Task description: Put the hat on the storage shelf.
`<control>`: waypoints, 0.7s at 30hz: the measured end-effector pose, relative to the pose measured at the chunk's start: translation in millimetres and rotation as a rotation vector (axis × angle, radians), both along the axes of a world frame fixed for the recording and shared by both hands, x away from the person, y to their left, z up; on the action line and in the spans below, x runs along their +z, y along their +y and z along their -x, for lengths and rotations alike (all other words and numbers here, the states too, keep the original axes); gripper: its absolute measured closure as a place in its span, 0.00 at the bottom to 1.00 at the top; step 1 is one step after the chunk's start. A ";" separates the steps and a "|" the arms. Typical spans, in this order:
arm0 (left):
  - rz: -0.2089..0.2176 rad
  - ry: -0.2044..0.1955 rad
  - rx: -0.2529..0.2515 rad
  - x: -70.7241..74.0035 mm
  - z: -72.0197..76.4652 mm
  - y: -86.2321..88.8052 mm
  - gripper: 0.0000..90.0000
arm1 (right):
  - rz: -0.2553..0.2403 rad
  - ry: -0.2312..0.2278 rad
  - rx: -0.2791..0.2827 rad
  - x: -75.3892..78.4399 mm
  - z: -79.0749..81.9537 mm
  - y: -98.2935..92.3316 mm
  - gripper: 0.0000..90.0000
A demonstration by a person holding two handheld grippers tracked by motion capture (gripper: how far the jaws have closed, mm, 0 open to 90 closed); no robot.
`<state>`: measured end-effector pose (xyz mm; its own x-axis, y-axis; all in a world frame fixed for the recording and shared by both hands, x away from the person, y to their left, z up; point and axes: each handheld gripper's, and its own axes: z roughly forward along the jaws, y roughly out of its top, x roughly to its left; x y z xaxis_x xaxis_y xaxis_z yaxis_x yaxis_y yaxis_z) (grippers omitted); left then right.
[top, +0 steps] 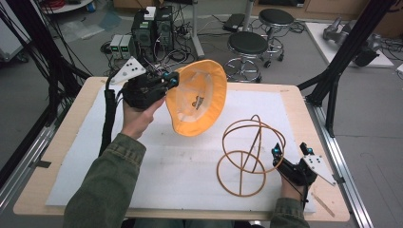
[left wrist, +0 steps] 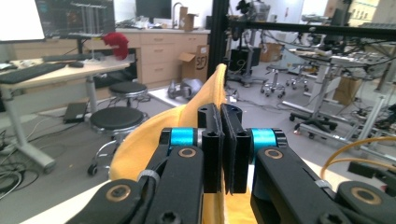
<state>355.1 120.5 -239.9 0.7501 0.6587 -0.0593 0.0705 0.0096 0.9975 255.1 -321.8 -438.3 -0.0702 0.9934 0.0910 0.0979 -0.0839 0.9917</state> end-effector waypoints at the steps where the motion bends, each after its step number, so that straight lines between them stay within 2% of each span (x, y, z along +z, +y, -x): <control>1: 0.000 0.000 0.000 0.0 0.0 0.0 0.97 | 0.000 0.000 0.000 0.0 0.0 0.0 0.09; 4: 0.002 -0.019 -0.035 7.6 6.8 -9.9 0.97 | 0.003 -0.002 0.000 -0.1 0.3 -0.4 0.09; 9: -0.011 -0.041 -0.055 16.9 13.1 -17.2 0.97 | 0.001 -0.002 0.002 -0.2 0.3 -0.6 0.09; 14: -0.005 -0.066 -0.086 27.0 20.8 -24.9 0.97 | -0.002 -0.003 0.007 0.0 0.6 -0.5 0.09; 21: 0.011 -0.081 -0.154 29.4 30.0 -38.4 0.97 | -0.002 -0.001 0.011 0.1 0.5 -0.3 0.09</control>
<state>325.1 82.1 -210.5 0.8446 0.5354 -0.0014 -0.0084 0.0158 0.9998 254.6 -322.1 -438.3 -0.0808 0.9924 0.0924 0.0975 -0.0844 0.9916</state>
